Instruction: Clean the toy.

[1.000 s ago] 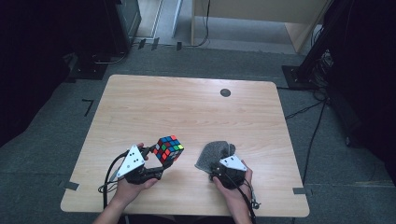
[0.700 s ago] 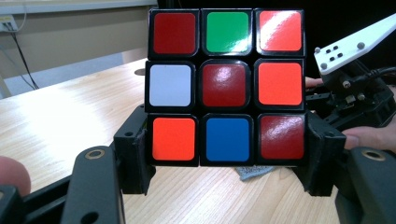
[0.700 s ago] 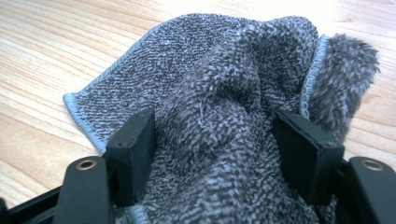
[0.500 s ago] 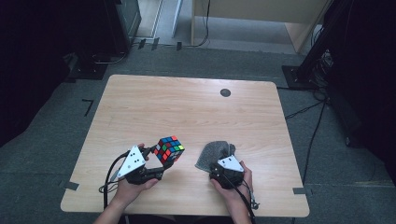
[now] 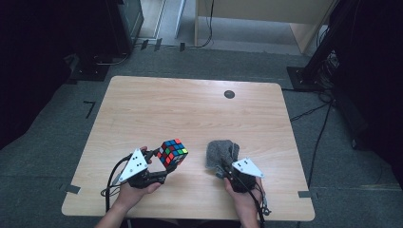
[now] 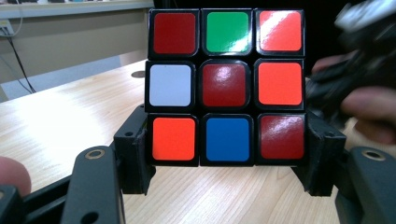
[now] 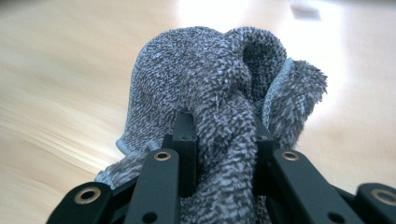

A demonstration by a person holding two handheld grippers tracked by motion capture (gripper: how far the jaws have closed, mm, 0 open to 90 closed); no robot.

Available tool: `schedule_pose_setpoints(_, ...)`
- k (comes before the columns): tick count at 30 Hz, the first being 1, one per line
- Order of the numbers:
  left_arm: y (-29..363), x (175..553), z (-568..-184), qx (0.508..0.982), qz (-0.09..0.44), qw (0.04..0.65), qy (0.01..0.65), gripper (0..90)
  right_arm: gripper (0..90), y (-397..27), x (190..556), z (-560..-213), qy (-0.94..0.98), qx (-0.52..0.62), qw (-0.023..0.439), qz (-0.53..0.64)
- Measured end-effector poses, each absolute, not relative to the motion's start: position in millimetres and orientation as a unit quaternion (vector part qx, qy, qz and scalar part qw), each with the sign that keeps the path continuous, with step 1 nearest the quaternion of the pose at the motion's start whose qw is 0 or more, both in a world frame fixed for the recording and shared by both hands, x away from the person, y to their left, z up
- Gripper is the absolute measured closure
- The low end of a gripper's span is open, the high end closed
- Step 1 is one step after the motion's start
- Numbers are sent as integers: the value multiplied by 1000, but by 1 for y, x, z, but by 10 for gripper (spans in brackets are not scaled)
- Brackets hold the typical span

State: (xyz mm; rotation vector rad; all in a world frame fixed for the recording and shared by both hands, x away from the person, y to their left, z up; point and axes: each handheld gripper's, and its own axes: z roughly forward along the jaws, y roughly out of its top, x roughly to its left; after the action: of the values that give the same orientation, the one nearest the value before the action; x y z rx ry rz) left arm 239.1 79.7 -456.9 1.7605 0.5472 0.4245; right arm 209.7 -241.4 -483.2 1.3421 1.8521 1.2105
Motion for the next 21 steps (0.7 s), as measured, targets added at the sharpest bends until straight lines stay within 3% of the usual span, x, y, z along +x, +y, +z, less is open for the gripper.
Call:
schedule_pose_setpoints(8,58,223,-461,787,202,561,156,340,721,-219,171,-415,658,399,229,597)
schedule_pose_setpoints(14,45,209,-460,798,202,558,105,341,715,-202,171,-415,683,377,170,602)
schedule_pose_setpoints(21,52,214,-455,790,193,570,121,341,712,-220,185,-431,677,436,147,574)
